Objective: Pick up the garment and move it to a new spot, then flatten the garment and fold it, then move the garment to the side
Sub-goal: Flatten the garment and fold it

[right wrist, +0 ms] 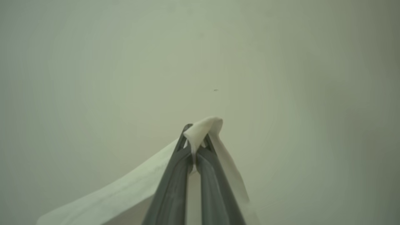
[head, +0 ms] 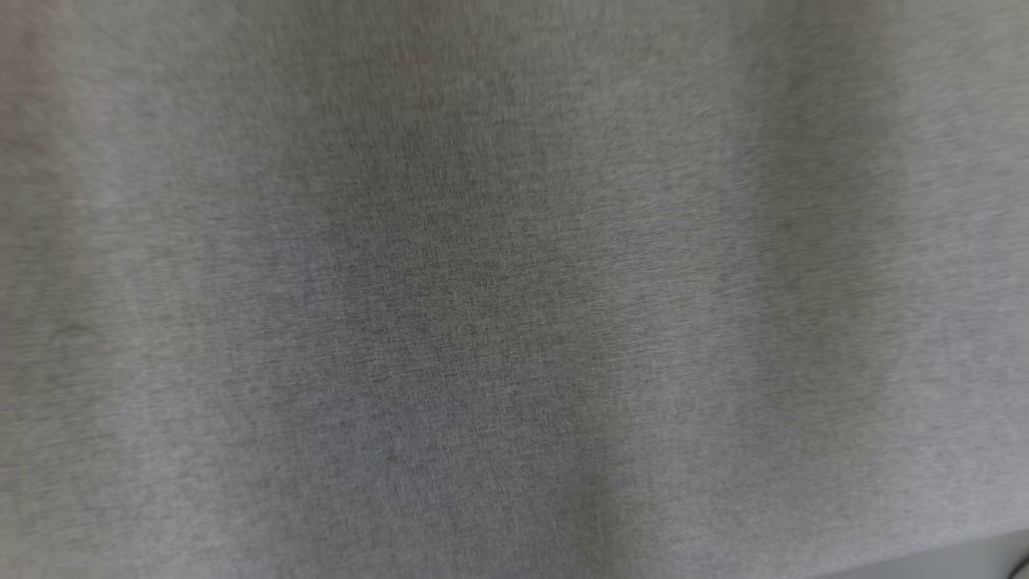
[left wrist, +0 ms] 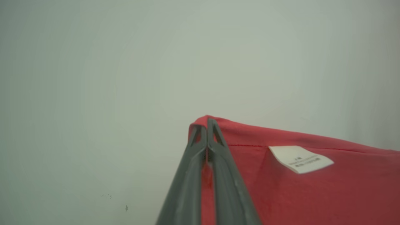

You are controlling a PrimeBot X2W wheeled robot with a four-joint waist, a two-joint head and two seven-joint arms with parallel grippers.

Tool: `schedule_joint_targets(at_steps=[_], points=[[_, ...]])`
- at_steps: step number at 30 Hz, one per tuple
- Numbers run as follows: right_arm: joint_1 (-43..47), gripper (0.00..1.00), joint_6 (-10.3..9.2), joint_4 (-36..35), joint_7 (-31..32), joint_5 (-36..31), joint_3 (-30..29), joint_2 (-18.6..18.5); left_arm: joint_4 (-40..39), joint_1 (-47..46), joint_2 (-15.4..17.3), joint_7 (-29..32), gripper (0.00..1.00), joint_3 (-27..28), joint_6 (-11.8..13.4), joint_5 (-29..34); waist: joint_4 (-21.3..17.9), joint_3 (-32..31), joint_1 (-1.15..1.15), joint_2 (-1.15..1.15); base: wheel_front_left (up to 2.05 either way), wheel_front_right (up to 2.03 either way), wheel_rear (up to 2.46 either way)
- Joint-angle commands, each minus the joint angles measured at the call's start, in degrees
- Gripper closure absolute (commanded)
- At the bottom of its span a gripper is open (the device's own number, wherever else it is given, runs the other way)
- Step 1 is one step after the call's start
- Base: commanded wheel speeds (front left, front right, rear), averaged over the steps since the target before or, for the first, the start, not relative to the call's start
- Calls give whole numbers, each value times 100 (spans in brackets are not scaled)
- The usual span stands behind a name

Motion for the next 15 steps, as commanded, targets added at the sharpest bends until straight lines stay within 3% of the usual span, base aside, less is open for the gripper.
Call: schedule_joint_targets(at_steps=[1,8,15], points=[[14,100,16,-106,-35,-13,58,-47,60,-28,-5,-90,100,37,-46,-61,50,750,-2,-2,0,0,0],[896,100,16,-729,-42,115,696,-404,147,716,-61,-208,100,-189,-198,-182,244,695,-2,-2,0,0,0],[2468,100,16,-1053,188,524,1326,-802,-185,2036,19,-223,100,-275,-234,-775,368,-53,-2,-2,0,0,0]])
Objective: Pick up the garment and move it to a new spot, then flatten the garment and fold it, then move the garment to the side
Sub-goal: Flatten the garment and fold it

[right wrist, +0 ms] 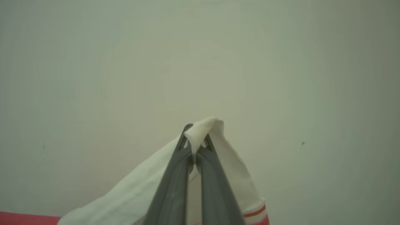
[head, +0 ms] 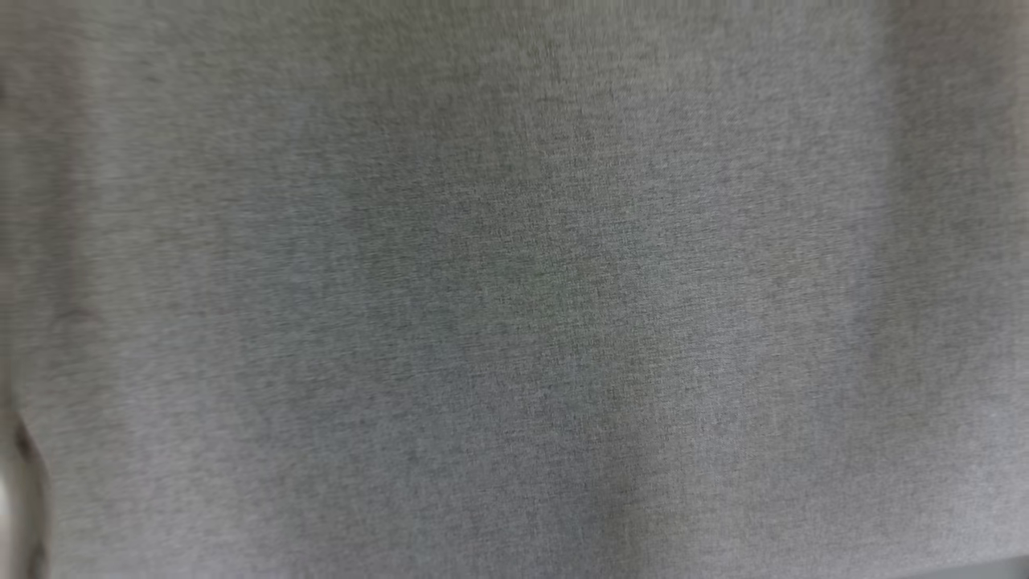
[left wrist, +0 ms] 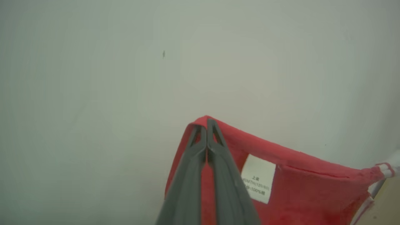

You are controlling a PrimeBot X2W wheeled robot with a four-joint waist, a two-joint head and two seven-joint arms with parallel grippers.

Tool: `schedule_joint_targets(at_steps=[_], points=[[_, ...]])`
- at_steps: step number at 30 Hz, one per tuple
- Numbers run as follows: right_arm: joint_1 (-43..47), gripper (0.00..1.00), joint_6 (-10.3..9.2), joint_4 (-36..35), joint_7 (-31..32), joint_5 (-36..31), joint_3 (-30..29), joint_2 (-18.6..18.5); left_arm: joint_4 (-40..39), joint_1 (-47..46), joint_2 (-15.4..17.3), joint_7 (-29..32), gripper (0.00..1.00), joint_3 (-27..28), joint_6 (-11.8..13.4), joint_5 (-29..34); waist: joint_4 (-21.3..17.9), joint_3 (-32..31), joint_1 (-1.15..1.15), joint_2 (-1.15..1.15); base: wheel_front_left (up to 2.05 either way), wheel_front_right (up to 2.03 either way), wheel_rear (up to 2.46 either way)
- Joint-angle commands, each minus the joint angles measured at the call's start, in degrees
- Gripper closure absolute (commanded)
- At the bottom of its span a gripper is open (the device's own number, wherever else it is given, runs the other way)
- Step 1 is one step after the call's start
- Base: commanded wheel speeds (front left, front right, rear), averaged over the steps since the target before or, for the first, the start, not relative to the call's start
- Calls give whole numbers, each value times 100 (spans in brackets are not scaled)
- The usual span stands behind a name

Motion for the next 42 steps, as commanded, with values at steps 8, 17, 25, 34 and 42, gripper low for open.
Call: schedule_joint_targets(at_steps=[8,17,25,34,42], points=[[2343,100,16,-632,1238,345,31,-229,-460,2245,65,105,100,-254,8,-679,280,-1648,2,0,0,0,0],[5192,100,16,-1757,2684,-651,-967,177,-918,4925,-278,336,100,-593,262,-1116,449,-2853,2,0,0,0,0],[6732,100,11,-2376,3257,-1283,-2003,1129,-944,6338,-486,298,100,-839,392,-1268,492,-3525,2,0,0,0,0],[7604,100,10,-2095,3298,-1404,-2267,1282,-895,7185,-374,371,100,-1050,657,-1108,493,-3976,2,0,0,0,0],[8159,100,10,-1583,3456,-1693,-2147,1281,-805,7690,-247,677,100,-1252,1013,-976,524,-4216,2,0,0,0,0]])
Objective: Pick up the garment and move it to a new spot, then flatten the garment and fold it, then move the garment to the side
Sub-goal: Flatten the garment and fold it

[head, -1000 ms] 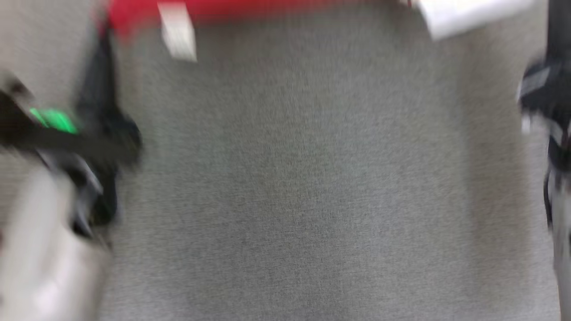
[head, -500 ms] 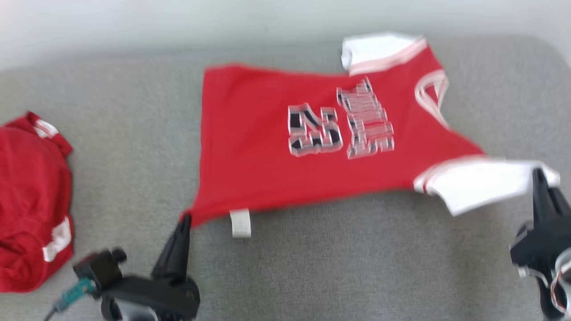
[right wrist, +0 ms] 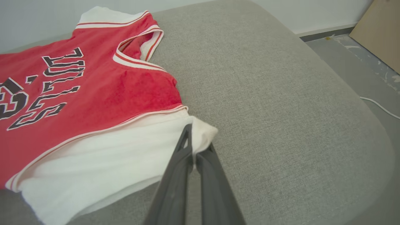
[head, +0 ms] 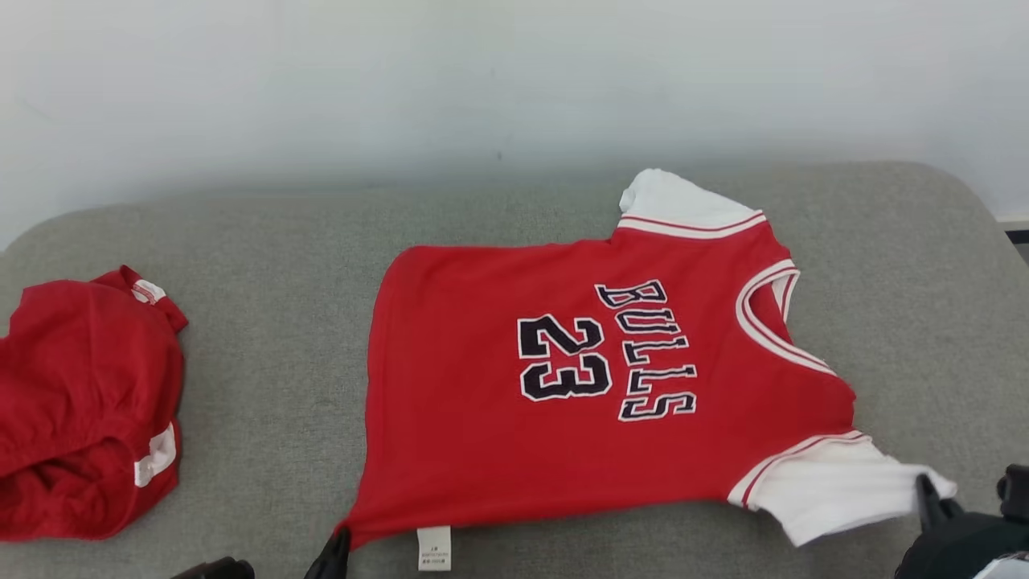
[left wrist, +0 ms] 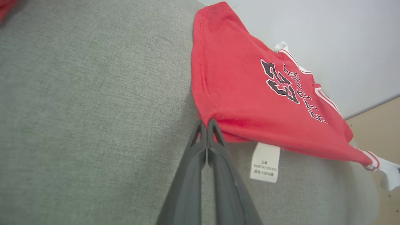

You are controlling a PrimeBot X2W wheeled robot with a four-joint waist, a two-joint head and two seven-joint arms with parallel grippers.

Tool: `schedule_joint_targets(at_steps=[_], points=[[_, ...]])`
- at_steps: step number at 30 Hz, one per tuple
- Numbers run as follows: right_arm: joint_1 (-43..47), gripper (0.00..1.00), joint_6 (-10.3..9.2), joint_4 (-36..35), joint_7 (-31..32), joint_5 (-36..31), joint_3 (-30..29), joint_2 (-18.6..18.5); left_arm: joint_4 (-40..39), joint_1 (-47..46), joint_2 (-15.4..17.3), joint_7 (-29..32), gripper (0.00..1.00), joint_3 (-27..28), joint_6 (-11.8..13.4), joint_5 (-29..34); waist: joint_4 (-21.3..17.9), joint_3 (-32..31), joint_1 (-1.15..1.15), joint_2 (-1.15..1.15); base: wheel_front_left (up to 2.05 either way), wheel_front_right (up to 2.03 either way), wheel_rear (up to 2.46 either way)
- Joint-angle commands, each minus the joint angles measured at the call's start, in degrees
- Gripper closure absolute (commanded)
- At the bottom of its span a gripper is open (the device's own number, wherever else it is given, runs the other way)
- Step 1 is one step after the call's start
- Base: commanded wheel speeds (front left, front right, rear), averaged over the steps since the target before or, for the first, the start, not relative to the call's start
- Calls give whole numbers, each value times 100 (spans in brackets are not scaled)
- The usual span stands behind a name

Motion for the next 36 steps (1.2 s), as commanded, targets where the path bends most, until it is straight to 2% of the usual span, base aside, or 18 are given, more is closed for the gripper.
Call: schedule_joint_targets(at_steps=[1,8,20,29,36], points=[[101,100,3,46,53,-55,15,-8,23,103,88,11,100,-4,67,93,31,-66,1,1,0,0,0],[443,100,3,72,695,-111,187,-11,71,305,223,117,100,-82,240,209,58,-162,1,1,0,0,0],[871,100,3,-469,1577,-27,307,-11,-60,482,500,328,100,-182,548,423,18,-222,1,1,0,0,0],[481,100,3,-606,1489,117,428,-8,-312,223,503,493,100,-238,586,423,36,-58,1,1,0,0,0],[-304,100,3,-402,1342,6,666,-6,-370,-268,374,722,100,-291,568,363,86,34,1,1,0,0,0]])
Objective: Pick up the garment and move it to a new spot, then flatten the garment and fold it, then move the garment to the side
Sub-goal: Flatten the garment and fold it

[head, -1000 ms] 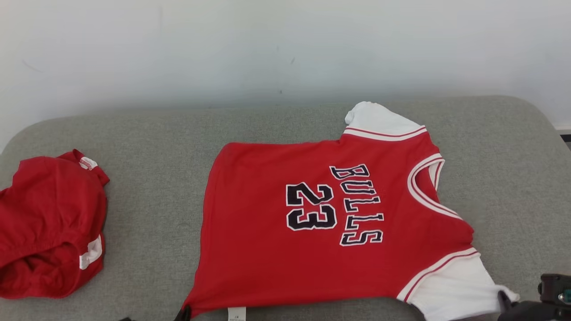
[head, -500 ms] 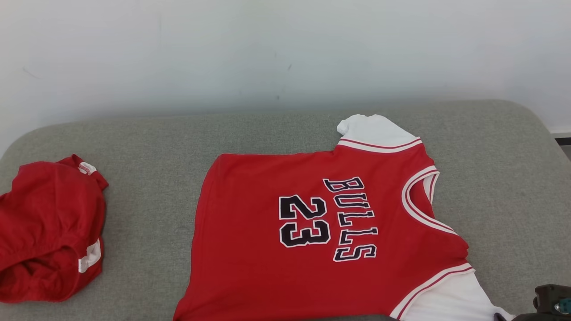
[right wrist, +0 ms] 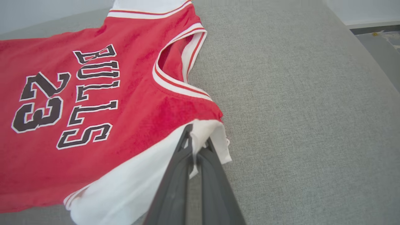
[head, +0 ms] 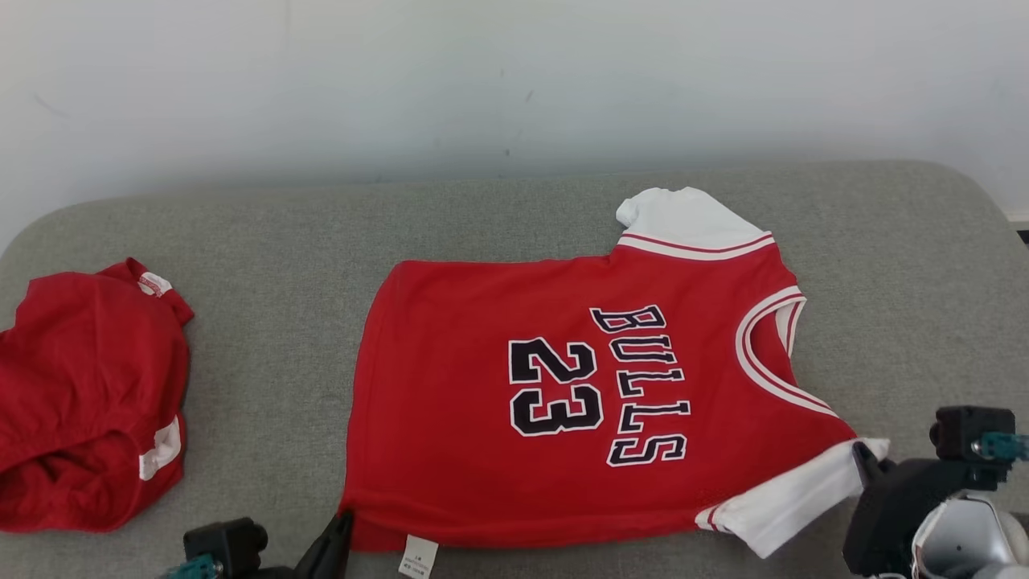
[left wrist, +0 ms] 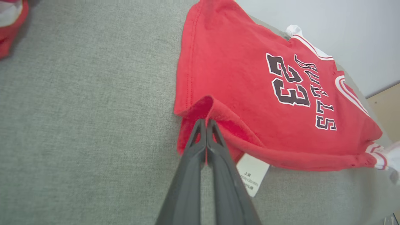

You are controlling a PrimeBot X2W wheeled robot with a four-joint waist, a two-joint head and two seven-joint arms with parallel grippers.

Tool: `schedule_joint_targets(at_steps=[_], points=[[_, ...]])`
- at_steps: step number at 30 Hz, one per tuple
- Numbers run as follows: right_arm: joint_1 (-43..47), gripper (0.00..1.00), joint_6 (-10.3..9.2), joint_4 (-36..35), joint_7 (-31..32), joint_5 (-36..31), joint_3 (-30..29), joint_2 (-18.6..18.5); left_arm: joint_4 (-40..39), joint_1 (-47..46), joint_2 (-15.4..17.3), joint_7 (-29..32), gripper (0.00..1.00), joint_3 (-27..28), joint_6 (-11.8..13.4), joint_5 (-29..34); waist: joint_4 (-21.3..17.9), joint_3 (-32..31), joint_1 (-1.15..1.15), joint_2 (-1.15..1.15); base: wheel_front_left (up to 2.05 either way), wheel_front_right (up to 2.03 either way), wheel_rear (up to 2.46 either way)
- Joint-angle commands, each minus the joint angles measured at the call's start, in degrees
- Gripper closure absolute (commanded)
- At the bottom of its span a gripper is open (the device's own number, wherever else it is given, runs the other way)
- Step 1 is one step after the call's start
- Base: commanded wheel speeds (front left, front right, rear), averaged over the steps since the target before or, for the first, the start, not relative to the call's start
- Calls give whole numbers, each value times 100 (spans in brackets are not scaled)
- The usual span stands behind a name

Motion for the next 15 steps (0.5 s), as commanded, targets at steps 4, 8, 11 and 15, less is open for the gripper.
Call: schedule_joint_targets(at_steps=[4,8,11,15], points=[[-640,100,3,271,-193,-167,109,-55,80,-458,-75,242,100,-35,48,-12,34,165,0,-1,0,0,0],[-1126,100,3,705,-376,-216,261,-259,267,-856,-171,420,100,-61,105,-12,71,312,0,-1,0,0,0],[-1442,100,3,978,-521,-248,398,-411,447,-1130,-262,482,100,-43,199,-3,105,408,0,-1,0,0,0],[-1784,100,3,1257,-732,-206,638,-609,667,-1465,-345,465,100,-13,295,61,111,548,0,-1,0,0,0]])
